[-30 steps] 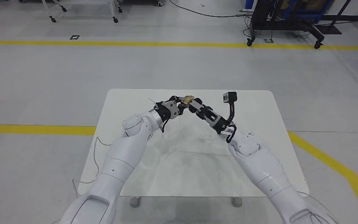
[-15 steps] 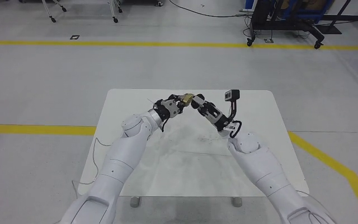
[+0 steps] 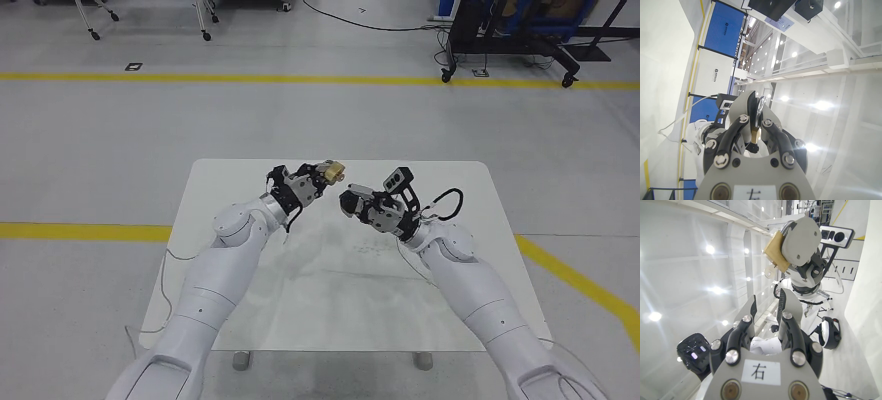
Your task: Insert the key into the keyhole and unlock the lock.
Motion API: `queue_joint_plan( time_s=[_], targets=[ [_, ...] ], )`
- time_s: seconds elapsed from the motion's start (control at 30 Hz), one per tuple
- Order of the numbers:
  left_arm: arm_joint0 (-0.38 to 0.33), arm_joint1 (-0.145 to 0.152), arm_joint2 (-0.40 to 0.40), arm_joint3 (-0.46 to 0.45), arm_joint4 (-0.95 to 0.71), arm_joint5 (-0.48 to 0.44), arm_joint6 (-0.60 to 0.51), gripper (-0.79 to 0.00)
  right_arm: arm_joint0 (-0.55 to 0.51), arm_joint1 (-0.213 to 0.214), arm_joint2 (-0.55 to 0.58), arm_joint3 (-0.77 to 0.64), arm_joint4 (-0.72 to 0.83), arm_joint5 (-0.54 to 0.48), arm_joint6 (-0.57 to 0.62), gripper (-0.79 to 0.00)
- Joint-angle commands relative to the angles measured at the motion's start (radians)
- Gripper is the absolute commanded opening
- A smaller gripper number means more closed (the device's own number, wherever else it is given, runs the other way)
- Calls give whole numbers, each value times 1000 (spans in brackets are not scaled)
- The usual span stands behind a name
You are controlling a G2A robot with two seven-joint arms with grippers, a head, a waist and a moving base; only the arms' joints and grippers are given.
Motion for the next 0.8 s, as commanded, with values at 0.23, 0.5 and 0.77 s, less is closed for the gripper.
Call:
queue_joint_plan(
  time_s=[0.23, 0.5, 0.77],
  targets=[
    [10, 4, -1, -17, 1, -21, -42, -785, 44, -23, -39, 56, 41, 27, 46, -523],
    [3, 5, 7, -11, 19, -28, -69, -785, 59, -38, -38, 95, 91, 21, 82, -548],
    [-1, 9, 9, -7, 39, -37, -81, -785, 68, -48, -39, 129, 90, 14, 86, -622]
  ],
)
